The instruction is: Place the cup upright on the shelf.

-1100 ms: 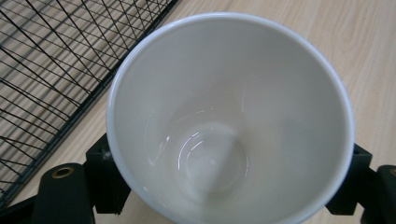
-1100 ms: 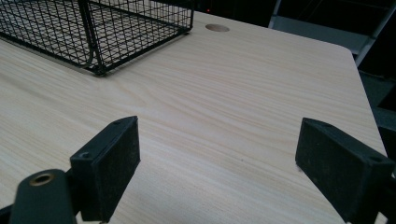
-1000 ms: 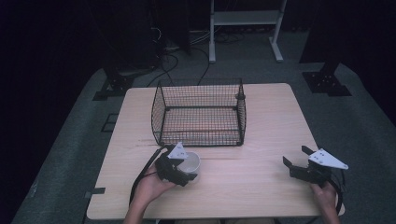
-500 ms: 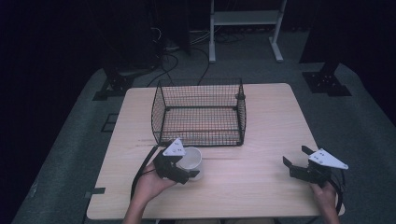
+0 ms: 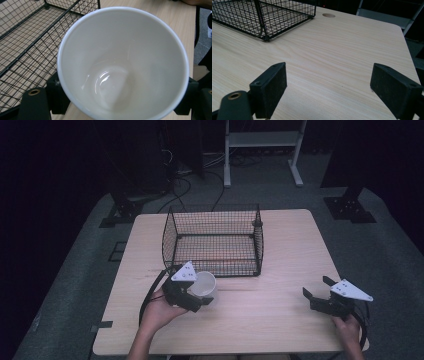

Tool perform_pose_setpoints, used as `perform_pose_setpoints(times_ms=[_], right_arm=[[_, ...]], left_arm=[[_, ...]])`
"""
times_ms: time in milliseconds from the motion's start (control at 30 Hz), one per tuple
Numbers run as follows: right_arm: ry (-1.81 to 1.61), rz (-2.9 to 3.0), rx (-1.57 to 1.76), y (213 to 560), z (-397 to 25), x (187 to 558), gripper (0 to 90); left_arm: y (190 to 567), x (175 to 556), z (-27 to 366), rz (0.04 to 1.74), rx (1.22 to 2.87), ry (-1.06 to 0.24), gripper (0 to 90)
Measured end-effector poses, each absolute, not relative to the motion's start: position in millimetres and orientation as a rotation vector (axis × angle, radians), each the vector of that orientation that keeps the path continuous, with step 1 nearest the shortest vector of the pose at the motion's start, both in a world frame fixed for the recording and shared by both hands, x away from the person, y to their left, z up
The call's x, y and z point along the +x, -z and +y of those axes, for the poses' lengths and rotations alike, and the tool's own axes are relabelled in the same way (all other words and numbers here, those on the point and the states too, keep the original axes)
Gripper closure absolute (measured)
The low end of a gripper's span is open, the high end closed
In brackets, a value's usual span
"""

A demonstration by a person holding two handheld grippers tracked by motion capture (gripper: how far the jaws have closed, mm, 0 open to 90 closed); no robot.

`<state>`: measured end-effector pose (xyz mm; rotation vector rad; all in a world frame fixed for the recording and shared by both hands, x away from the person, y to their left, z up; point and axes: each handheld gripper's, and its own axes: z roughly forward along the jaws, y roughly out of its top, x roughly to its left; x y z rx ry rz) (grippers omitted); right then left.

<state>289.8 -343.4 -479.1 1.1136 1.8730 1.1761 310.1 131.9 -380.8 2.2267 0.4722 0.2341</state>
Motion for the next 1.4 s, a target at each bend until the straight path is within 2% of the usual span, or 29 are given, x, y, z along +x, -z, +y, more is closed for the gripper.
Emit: perform_pose_setpoints(times_ms=[1400], right_arm=[[-1.191,1.865,1.129,478.9,-345.1,290.5,13.1]], left_arm=[[320.1,347.0,125.5,0.363,2.262,-0.275,21.1]])
